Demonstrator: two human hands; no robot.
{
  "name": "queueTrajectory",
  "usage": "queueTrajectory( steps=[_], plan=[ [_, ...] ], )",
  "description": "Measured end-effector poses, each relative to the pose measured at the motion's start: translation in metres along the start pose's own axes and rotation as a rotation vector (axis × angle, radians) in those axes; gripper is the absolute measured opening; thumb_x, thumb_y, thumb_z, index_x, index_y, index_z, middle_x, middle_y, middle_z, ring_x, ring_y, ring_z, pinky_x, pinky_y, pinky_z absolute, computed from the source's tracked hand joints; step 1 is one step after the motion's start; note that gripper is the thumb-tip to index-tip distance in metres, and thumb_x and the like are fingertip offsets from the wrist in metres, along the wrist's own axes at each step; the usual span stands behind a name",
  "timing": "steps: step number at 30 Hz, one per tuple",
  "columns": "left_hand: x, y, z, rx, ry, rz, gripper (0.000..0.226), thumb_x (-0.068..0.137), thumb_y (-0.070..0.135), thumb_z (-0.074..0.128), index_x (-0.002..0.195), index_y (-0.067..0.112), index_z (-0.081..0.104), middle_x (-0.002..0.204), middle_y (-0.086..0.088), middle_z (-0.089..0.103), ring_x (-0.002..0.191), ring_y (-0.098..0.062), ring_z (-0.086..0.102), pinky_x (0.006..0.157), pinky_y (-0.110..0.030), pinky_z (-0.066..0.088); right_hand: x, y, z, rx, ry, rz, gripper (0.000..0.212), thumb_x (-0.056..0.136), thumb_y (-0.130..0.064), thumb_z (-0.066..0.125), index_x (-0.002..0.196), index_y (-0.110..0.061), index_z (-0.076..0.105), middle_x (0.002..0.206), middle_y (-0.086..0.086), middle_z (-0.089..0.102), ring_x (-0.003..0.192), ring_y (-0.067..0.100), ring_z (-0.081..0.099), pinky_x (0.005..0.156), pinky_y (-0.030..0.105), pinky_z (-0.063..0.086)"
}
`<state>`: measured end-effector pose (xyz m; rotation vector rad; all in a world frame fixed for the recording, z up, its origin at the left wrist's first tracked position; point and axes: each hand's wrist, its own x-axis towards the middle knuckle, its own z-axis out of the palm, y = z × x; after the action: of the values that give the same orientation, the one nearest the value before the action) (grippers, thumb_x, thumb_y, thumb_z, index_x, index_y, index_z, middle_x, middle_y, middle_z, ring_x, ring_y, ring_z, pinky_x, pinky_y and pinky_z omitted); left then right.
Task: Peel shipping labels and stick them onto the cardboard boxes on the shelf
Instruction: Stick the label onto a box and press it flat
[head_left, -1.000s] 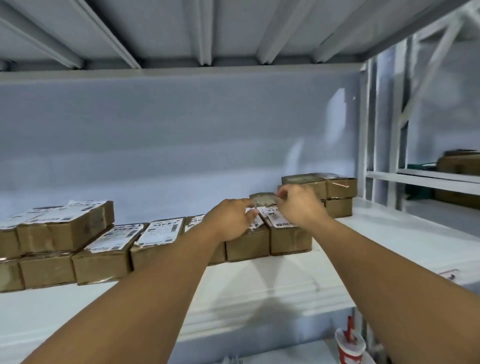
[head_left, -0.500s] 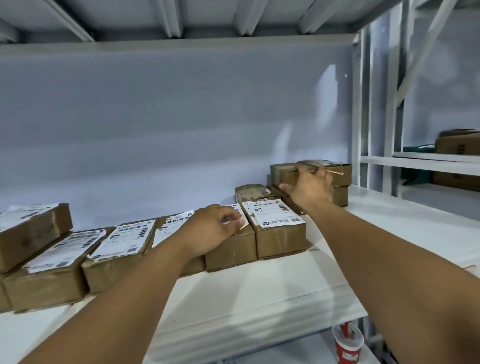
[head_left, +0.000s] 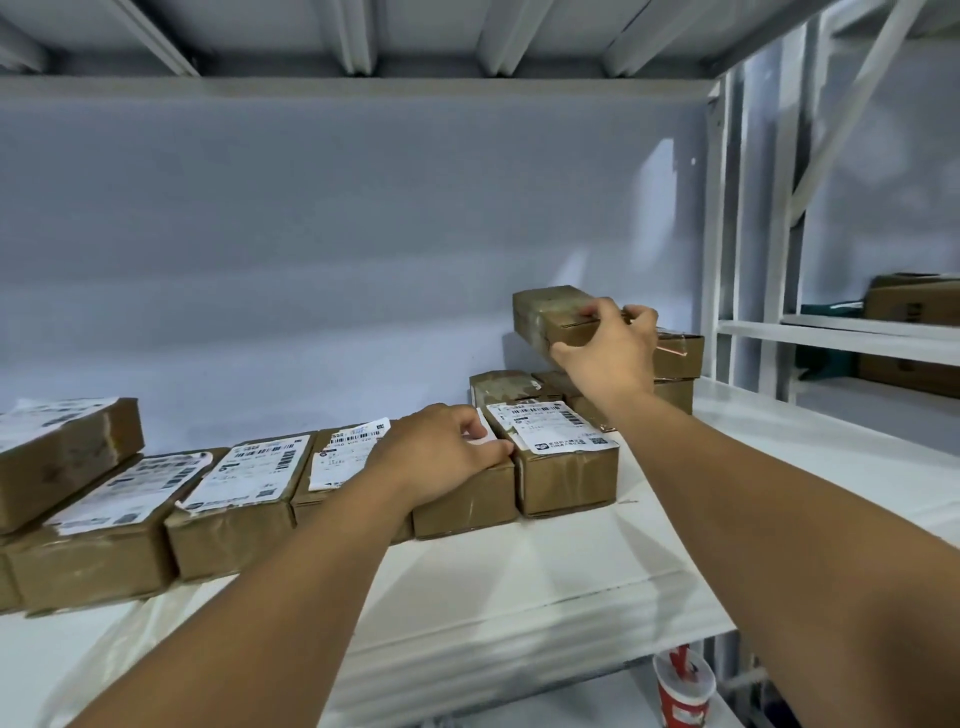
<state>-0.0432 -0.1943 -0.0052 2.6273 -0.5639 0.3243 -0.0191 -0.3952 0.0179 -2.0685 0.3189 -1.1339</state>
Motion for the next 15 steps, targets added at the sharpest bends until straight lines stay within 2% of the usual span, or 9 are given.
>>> queueTrajectory(
  steps=[3,7,10,12,15],
  plan=[
    [-0.002,0.005,-0.002,0.028,-0.002,-0.008,0.030,0.076,0.062,0.057,0.087,0.034,0.058,0.109,0.013,0.059,0.102,-0.015,0.055,0.087,-0.032,0.046,-0.012,-0.015,-0.005,-0.064,0.026,-0.065,0.047,0.076,-0.032,0.071,0.119,-0.027,0.053,0.141,0.008,0.022,0.131,0.028,0.028,0.089,0.028,0.041],
    [-0.002,0.018,-0.008,0.113,-0.015,-0.011,0.023,0.077,0.053,0.056,0.079,0.030,0.054,0.097,0.009,0.060,0.093,-0.016,0.055,0.079,-0.030,0.046,-0.025,-0.040,-0.014,-0.100,0.063,-0.140,0.048,0.076,-0.035,0.071,0.120,-0.028,0.051,0.142,0.009,0.021,0.130,0.028,0.027,0.089,0.033,0.044],
    [-0.004,0.019,-0.011,0.049,0.005,-0.006,0.024,0.085,0.046,0.055,0.098,0.026,0.061,0.112,0.003,0.062,0.103,-0.019,0.055,0.085,-0.029,0.045,-0.035,-0.056,-0.021,-0.054,-0.001,-0.185,0.048,0.075,-0.035,0.070,0.119,-0.029,0.052,0.140,0.007,0.022,0.130,0.027,0.027,0.093,0.033,0.041],
    [-0.008,0.015,-0.016,-0.121,0.121,-0.024,0.029,0.091,0.032,0.052,0.116,0.019,0.060,0.124,-0.002,0.059,0.112,-0.021,0.053,0.085,-0.022,0.039,-0.044,-0.069,-0.025,-0.016,-0.056,-0.214,0.047,0.074,-0.033,0.069,0.118,-0.029,0.052,0.139,0.006,0.022,0.130,0.026,0.025,0.090,0.031,0.040],
    [-0.021,0.005,-0.029,-0.285,0.351,-0.084,0.032,0.093,0.017,0.048,0.124,0.013,0.057,0.129,-0.005,0.056,0.110,-0.025,0.056,0.088,-0.023,0.040,-0.059,-0.088,-0.028,0.054,-0.121,-0.235,0.047,0.073,-0.032,0.069,0.116,-0.030,0.053,0.135,0.005,0.024,0.128,0.024,0.027,0.090,0.029,0.039]
  ],
)
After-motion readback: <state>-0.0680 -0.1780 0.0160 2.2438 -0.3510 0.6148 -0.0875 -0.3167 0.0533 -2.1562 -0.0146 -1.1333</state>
